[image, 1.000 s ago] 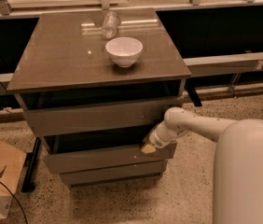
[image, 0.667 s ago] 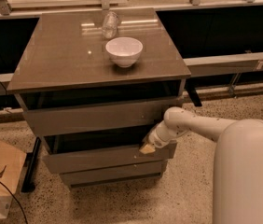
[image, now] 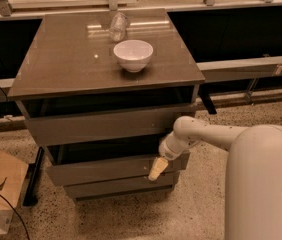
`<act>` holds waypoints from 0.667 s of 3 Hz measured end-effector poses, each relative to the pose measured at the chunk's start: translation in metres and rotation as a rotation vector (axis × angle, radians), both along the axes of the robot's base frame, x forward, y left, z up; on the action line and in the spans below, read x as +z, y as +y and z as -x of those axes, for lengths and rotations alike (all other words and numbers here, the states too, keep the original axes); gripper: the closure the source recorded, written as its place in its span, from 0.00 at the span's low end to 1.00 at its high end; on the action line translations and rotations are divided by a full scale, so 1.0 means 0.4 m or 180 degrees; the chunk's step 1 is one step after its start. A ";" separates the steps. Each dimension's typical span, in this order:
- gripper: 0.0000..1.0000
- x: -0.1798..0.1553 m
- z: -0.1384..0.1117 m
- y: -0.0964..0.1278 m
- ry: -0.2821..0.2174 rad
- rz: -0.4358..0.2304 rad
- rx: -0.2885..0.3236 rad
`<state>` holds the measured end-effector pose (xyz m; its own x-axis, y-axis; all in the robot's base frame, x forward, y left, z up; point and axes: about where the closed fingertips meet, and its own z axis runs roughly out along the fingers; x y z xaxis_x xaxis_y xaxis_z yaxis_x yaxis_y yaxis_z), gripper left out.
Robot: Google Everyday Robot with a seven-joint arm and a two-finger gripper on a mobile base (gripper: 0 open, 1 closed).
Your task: Open middle drawer
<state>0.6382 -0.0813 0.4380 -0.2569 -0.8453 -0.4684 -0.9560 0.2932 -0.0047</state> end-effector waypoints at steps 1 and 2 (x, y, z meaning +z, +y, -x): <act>0.27 -0.054 0.004 -0.018 0.0246 0.0099 0.0061; 0.50 -0.068 0.011 -0.027 0.0368 0.0138 0.0109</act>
Offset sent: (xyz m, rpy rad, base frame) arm -0.0135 -0.0265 -0.0498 -0.0820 0.2259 0.0754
